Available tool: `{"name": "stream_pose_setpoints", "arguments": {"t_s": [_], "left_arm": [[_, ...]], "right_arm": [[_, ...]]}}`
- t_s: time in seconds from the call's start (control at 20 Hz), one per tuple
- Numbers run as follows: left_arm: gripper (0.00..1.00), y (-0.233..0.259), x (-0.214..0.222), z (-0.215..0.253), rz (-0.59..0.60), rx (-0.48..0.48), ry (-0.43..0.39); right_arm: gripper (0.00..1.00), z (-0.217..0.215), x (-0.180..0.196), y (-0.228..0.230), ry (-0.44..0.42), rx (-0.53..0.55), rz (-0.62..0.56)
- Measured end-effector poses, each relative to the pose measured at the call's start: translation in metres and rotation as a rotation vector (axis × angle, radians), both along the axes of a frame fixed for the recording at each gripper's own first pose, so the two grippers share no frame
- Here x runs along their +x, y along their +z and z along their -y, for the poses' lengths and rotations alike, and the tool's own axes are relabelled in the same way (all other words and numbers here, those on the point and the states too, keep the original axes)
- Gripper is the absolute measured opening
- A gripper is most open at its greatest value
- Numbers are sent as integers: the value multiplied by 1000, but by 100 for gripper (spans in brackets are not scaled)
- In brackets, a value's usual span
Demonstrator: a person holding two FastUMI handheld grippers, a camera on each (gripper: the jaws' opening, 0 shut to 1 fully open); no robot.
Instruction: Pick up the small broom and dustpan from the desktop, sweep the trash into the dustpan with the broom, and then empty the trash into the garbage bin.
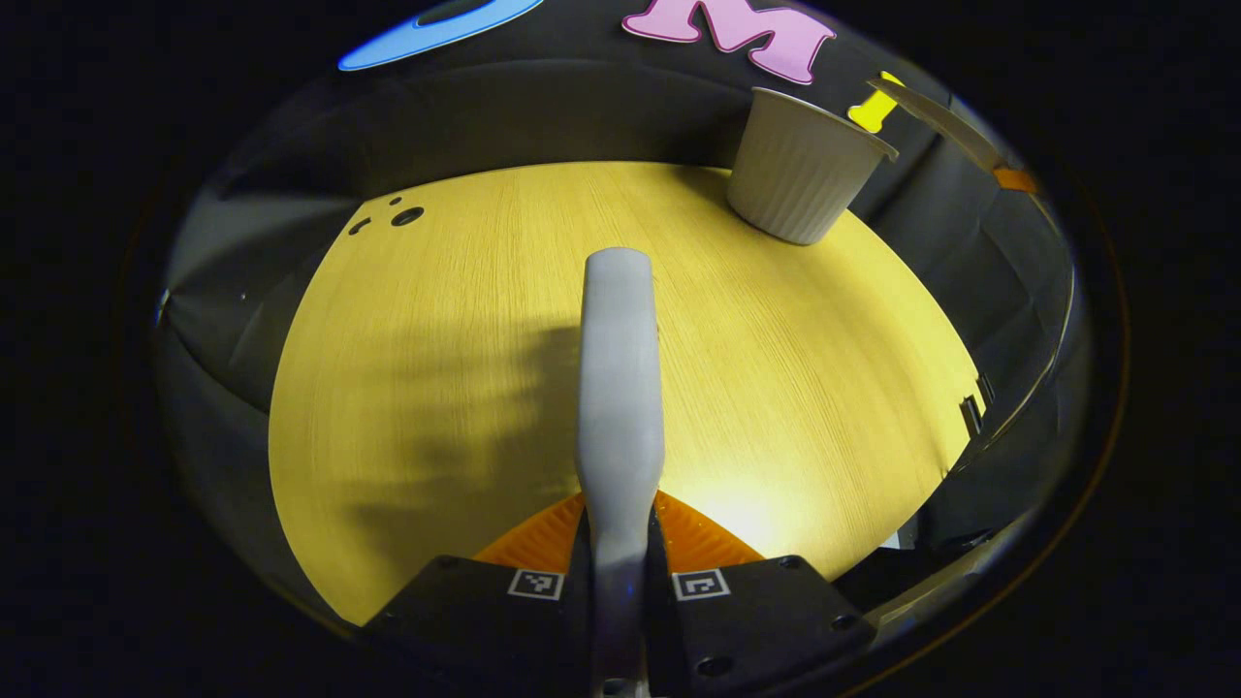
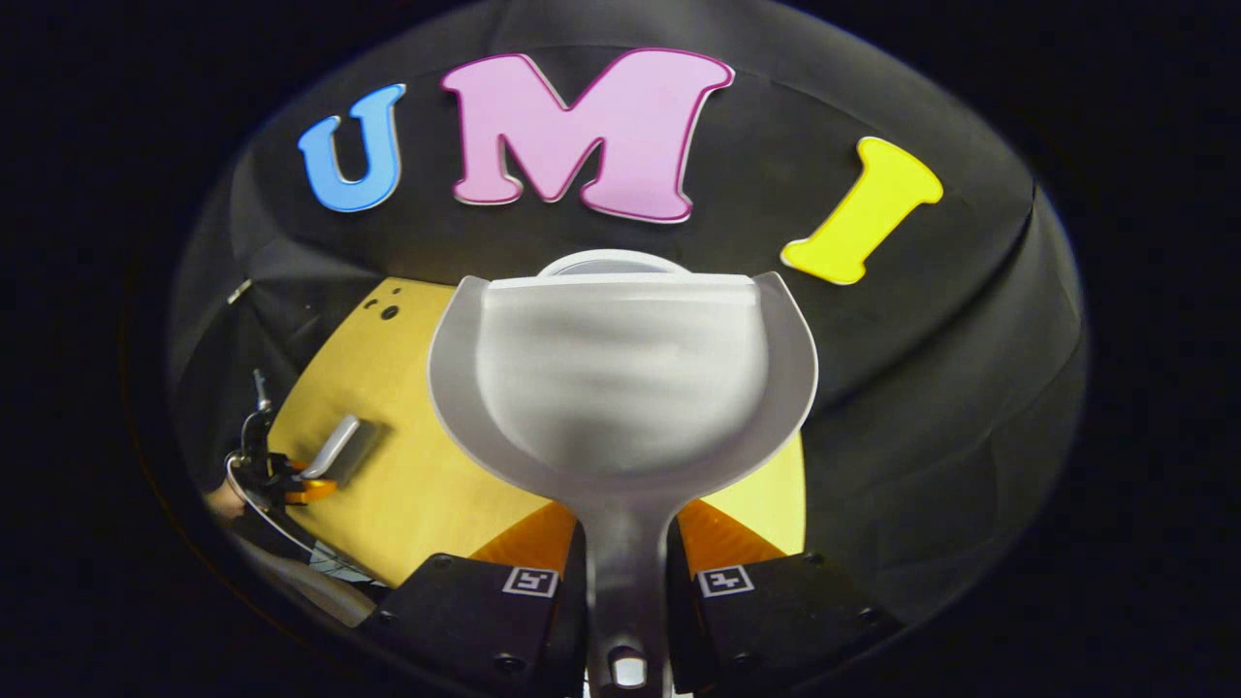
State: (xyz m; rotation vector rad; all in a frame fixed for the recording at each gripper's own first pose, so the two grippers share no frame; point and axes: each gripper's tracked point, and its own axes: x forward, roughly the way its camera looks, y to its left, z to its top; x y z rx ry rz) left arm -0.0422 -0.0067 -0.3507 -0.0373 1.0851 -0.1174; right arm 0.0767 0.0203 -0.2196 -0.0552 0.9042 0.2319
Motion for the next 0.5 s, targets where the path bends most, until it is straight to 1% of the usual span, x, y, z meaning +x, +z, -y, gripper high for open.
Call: {"name": "stream_pose_setpoints", "arguments": {"t_s": [0.05,0.1,0.15,0.2,0.25,0.3,0.5], "left_arm": [[29,0,1,0,-3,4,3],[27,-1,1,1,-6,8,7],[29,-1,1,1,-8,10,12],[29,-3,2,1,-12,12,17],[29,-4,2,1,-15,15,22],[27,-6,4,1,-21,18,27],[27,-14,11,-7,-26,59,23]], "right_arm": [[37,-11,-17,-9,18,5,-8],[37,-21,-28,-18,30,6,-17],[37,-31,-40,-29,44,10,-27],[37,-43,-52,-42,50,20,-37],[37,-55,-63,-59,60,31,-56],[37,-67,-74,-76,65,44,-74],[37,-107,-109,-152,95,60,-169]]}}
